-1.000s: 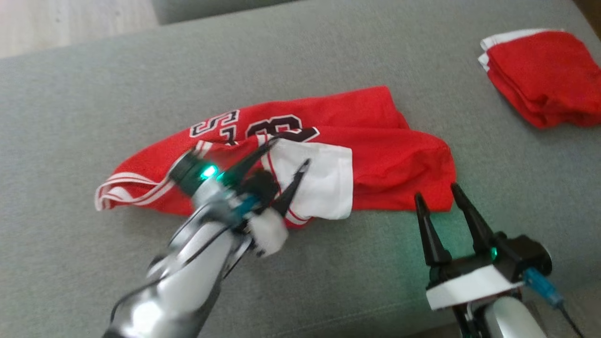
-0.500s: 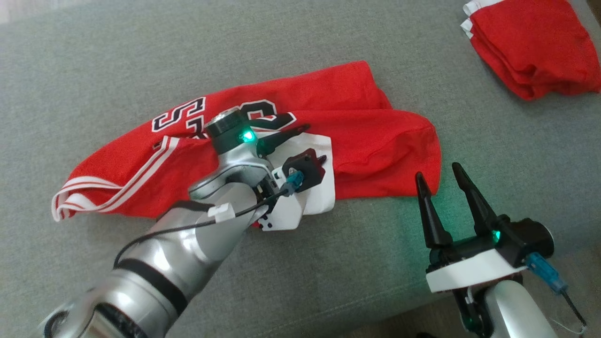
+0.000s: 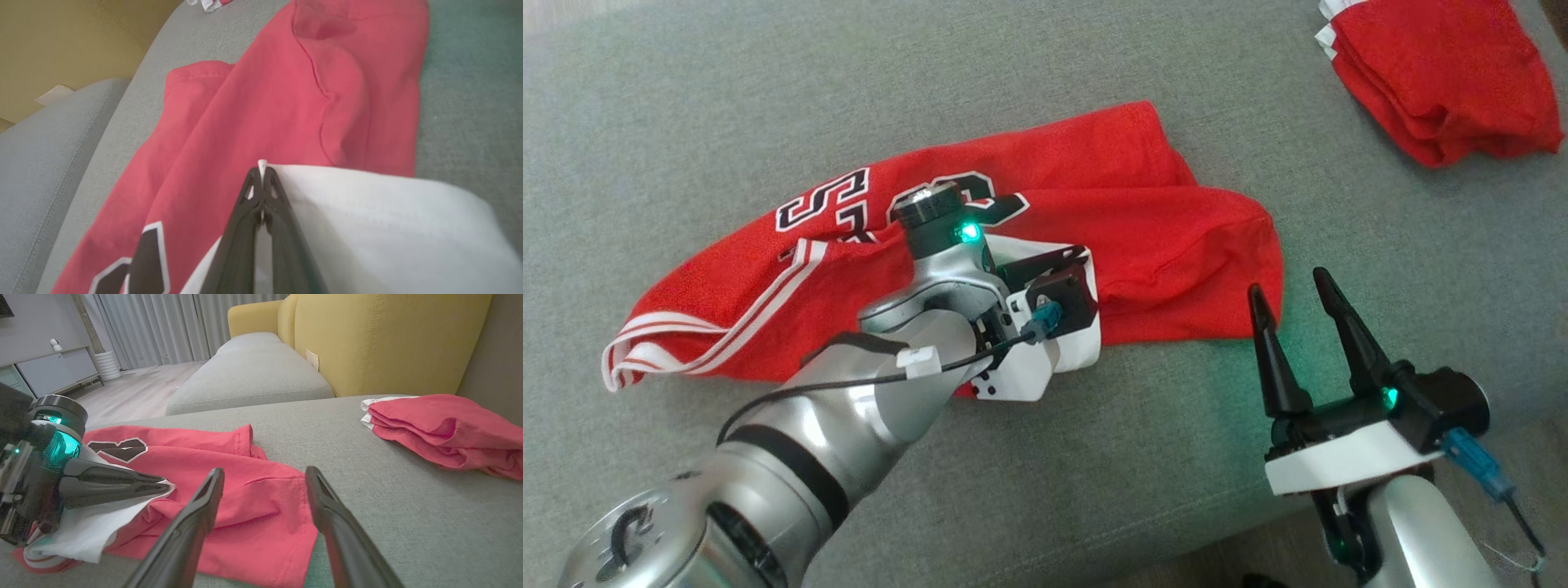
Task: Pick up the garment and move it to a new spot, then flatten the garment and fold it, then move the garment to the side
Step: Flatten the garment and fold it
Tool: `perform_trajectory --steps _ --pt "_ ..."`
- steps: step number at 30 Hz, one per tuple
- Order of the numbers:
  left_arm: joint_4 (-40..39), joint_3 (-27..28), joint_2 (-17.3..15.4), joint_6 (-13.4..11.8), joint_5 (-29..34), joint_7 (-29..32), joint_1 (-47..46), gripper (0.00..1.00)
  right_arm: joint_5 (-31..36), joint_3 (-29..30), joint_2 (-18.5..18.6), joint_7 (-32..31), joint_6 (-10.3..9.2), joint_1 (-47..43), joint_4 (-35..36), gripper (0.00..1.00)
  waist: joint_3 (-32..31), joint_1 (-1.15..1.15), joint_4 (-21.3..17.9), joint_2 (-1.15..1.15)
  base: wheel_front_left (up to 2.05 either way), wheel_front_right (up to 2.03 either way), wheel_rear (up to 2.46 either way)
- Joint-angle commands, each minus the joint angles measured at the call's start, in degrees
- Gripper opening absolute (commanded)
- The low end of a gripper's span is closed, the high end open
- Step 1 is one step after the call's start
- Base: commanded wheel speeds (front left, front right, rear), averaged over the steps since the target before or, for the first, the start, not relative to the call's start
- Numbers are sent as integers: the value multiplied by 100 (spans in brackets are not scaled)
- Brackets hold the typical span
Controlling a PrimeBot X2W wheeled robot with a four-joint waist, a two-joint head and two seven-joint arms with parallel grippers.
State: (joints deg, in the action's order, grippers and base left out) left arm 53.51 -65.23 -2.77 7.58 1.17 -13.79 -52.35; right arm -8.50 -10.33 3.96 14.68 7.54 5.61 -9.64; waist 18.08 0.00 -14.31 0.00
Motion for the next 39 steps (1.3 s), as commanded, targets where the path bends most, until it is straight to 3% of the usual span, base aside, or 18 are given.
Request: perform_trajectory --steps 1,11,16,21,24,27,34,39 --pt "-121 65 -12 -10 -59 -61 -318 0 0 -78 -26 32 -5 78 179 100 -25 0 15 0 0 0 0" --pt "-842 276 -65 -487 -423 -116 -71 0 42 -8 -20 32 -5 5 147 100 -273 0 299 0 0 0 0" --pt "-2055 920 -672 -974 -904 -119 505 0 -14 70 90 32 -5 133 -148 100 -400 0 549 0 0 0 0" --pt "-3462 1780 -1385 -1297 -1557 -119 1344 0 -283 74 393 8 -5 474 -898 100 -499 0 774 0 0 0 0" --pt "-4326 2272 -1812 -1492 -1846 -120 1960 0 -673 47 789 -524 -5 910 -1401 100 -534 0 912 0 0 0 0" --pt "-4717 2513 -1999 -1611 -1933 -120 2300 0 -970 56 1100 -1102 -5 1217 -1582 100 -528 0 980 0 0 0 0" --pt "-5065 2697 -2095 -1695 -1883 -120 2624 0 -1309 -40 1598 -2371 -5 1620 -1884 100 -521 0 1113 0 0 0 0" --pt "-5123 2759 -2098 -1710 -1817 -120 2708 0 -1535 -214 1638 -2661 -5 1638 -1907 100 -505 0 1173 0 0 0 0"
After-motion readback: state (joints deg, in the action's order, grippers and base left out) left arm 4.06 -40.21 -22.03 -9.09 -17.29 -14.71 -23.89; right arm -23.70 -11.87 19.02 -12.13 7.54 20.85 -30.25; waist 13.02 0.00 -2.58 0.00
